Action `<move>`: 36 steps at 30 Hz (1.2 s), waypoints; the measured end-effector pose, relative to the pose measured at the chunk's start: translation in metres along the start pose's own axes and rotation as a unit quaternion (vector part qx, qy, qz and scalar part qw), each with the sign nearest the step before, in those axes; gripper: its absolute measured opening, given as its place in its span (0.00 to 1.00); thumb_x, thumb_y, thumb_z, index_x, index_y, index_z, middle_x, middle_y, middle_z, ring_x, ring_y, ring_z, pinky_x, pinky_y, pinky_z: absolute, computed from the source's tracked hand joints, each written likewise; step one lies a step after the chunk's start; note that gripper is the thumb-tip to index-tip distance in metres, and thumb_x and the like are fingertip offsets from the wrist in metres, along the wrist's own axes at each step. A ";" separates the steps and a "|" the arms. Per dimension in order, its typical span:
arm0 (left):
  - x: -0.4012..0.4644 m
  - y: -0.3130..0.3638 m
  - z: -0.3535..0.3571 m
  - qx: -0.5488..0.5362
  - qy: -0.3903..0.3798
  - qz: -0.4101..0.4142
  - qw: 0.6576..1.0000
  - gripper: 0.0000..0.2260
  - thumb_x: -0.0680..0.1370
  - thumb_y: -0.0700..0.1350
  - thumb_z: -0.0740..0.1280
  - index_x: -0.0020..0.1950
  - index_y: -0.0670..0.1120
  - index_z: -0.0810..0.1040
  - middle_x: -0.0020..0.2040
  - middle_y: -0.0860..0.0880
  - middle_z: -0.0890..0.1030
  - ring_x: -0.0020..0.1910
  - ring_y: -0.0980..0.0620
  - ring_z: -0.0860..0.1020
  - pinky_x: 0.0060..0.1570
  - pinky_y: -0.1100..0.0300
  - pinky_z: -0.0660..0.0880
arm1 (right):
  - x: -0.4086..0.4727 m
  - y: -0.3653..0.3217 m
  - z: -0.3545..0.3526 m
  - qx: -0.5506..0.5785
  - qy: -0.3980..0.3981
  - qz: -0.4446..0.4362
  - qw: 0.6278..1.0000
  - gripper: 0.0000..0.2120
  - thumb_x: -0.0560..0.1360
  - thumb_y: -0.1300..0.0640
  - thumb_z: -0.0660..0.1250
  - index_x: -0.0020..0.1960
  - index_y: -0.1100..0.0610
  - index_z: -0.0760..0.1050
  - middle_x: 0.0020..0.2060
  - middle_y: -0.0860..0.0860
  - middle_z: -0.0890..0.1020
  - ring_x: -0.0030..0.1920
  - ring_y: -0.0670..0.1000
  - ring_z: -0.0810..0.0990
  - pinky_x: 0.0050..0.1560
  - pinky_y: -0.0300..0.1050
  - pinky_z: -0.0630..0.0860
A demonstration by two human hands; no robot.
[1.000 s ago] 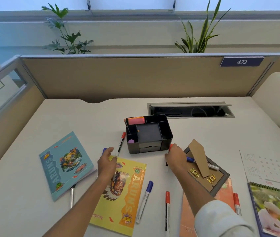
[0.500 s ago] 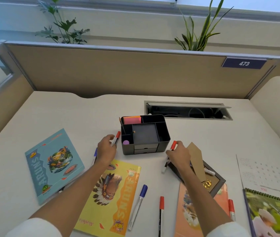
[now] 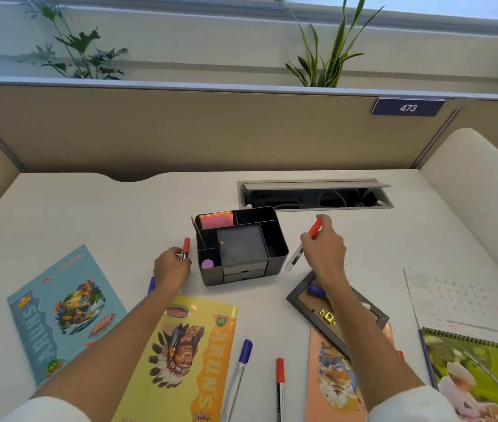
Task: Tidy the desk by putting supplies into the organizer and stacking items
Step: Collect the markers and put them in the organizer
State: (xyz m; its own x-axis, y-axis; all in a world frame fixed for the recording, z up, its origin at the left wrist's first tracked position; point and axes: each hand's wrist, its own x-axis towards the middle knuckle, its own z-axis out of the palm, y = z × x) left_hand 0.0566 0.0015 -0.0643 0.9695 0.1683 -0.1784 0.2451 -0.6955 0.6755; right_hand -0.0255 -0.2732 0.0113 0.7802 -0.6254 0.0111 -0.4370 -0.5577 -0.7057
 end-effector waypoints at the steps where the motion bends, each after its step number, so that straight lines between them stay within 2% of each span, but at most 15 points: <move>1: -0.002 0.001 -0.003 -0.040 0.024 -0.012 0.999 0.15 0.77 0.40 0.66 0.63 0.41 0.76 0.55 0.41 0.81 0.50 0.41 0.78 0.48 0.53 0.75 | 0.002 -0.003 -0.001 0.004 0.009 -0.014 1.000 0.24 0.77 0.56 0.65 0.70 0.52 0.63 0.54 0.54 0.79 0.47 0.53 0.80 0.50 0.47 0.78; 4: -0.011 0.005 -0.015 -0.164 0.112 -0.036 0.979 0.15 0.76 0.40 0.66 0.63 0.42 0.75 0.55 0.43 0.80 0.49 0.43 0.78 0.49 0.50 0.77 | 0.003 -0.016 -0.007 -0.006 0.018 -0.071 0.997 0.22 0.77 0.57 0.65 0.70 0.52 0.64 0.47 0.53 0.79 0.43 0.52 0.80 0.45 0.43 0.76; 6: -0.019 0.012 -0.024 -0.223 0.153 -0.033 0.962 0.14 0.77 0.38 0.65 0.62 0.42 0.75 0.55 0.44 0.79 0.50 0.46 0.78 0.46 0.57 0.76 | 0.003 -0.024 -0.010 -0.025 0.023 -0.113 0.993 0.22 0.77 0.58 0.64 0.70 0.53 0.65 0.44 0.53 0.79 0.41 0.52 0.79 0.42 0.42 0.73; 9: -0.033 0.031 -0.039 -0.295 0.192 -0.004 0.936 0.12 0.77 0.38 0.65 0.60 0.42 0.75 0.53 0.46 0.78 0.44 0.52 0.77 0.32 0.73 0.72 | 0.003 -0.035 -0.014 -0.034 0.024 -0.157 0.987 0.22 0.76 0.59 0.64 0.69 0.53 0.66 0.39 0.51 0.77 0.36 0.51 0.76 0.40 0.41 0.70; 10: -0.037 0.038 -0.044 -0.311 0.205 0.013 0.928 0.11 0.77 0.39 0.65 0.60 0.42 0.75 0.52 0.47 0.79 0.45 0.53 0.77 0.32 0.74 0.71 | 0.003 -0.038 -0.015 -0.032 0.023 -0.170 0.985 0.22 0.76 0.59 0.64 0.69 0.53 0.66 0.38 0.51 0.77 0.35 0.50 0.75 0.39 0.41 0.70; 13: -0.048 0.063 -0.055 -0.332 0.221 0.065 0.915 0.10 0.78 0.43 0.66 0.59 0.43 0.76 0.52 0.49 0.80 0.49 0.55 0.77 0.41 0.71 0.71 | 0.003 -0.044 -0.012 -0.026 0.008 -0.205 0.978 0.22 0.76 0.59 0.64 0.68 0.52 0.67 0.37 0.49 0.76 0.33 0.49 0.74 0.37 0.40 0.71; 15: -0.054 0.081 -0.057 -0.334 0.208 0.099 0.914 0.10 0.78 0.43 0.66 0.57 0.43 0.77 0.50 0.51 0.79 0.47 0.58 0.77 0.40 0.75 0.70 | 0.006 -0.045 -0.007 -0.038 -0.017 -0.218 0.975 0.23 0.76 0.59 0.65 0.70 0.53 0.66 0.40 0.50 0.77 0.35 0.49 0.75 0.36 0.36 0.69; 17: -0.057 0.101 -0.055 -0.322 0.188 0.147 0.916 0.08 0.77 0.42 0.67 0.55 0.44 0.77 0.49 0.51 0.79 0.45 0.60 0.77 0.38 0.77 0.72 | 0.010 -0.046 -0.001 -0.057 -0.045 -0.226 0.971 0.24 0.77 0.58 0.64 0.72 0.53 0.64 0.45 0.51 0.79 0.39 0.50 0.78 0.38 0.39 0.71; 19: -0.058 0.117 -0.049 -0.307 0.164 0.196 0.917 0.07 0.76 0.39 0.68 0.53 0.45 0.78 0.48 0.51 0.80 0.45 0.59 0.78 0.38 0.71 0.76 | 0.015 -0.045 0.005 -0.077 -0.072 -0.232 0.967 0.25 0.77 0.58 0.63 0.73 0.53 0.63 0.47 0.52 0.81 0.41 0.52 0.79 0.40 0.43 0.75; 21: -0.056 0.131 -0.039 -0.298 0.130 0.219 0.920 0.08 0.74 0.38 0.69 0.52 0.46 0.79 0.46 0.51 0.81 0.43 0.60 0.78 0.37 0.64 0.79 | 0.019 -0.043 0.011 -0.098 -0.097 -0.236 0.962 0.25 0.78 0.58 0.63 0.73 0.53 0.63 0.48 0.52 0.82 0.41 0.51 0.79 0.41 0.42 0.75; 24: -0.055 0.150 -0.021 -0.254 0.064 0.243 0.934 0.08 0.74 0.39 0.70 0.51 0.47 0.80 0.43 0.54 0.81 0.39 0.66 0.77 0.38 0.74 0.73 | 0.025 -0.042 0.018 -0.106 -0.108 -0.226 0.962 0.25 0.78 0.58 0.64 0.73 0.51 0.63 0.49 0.53 0.82 0.44 0.52 0.81 0.45 0.44 0.78; 29: -0.048 0.166 0.012 -0.171 -0.022 0.281 0.944 0.10 0.75 0.40 0.70 0.55 0.46 0.80 0.45 0.51 0.82 0.40 0.62 0.77 0.38 0.78 0.71 | 0.035 -0.035 0.024 -0.102 -0.101 -0.229 0.963 0.22 0.79 0.59 0.62 0.72 0.53 0.66 0.49 0.53 0.83 0.45 0.52 0.81 0.47 0.44 0.77; 32: -0.042 0.169 0.027 -0.127 -0.045 0.280 0.951 0.09 0.75 0.41 0.70 0.55 0.45 0.80 0.45 0.52 0.81 0.42 0.58 0.78 0.42 0.75 0.70 | 0.038 -0.029 0.028 -0.093 -0.104 -0.233 0.962 0.20 0.78 0.59 0.62 0.70 0.53 0.68 0.51 0.53 0.83 0.48 0.52 0.81 0.50 0.47 0.79; 36: -0.034 0.166 0.041 -0.051 -0.059 0.279 0.957 0.09 0.76 0.42 0.69 0.56 0.45 0.80 0.47 0.49 0.83 0.44 0.55 0.78 0.48 0.63 0.76 | 0.040 -0.024 0.031 -0.071 -0.110 -0.220 0.967 0.19 0.79 0.59 0.63 0.69 0.54 0.70 0.56 0.53 0.82 0.53 0.53 0.81 0.58 0.48 0.77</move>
State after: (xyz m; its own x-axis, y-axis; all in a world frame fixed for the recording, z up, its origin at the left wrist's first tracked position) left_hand 0.0638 -0.1485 0.0247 0.9431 -0.2941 0.1552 -0.3053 -0.5811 0.7544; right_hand 0.0299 -0.2678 0.0069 0.9740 -0.1876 0.1269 -0.0850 -0.8222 -0.5628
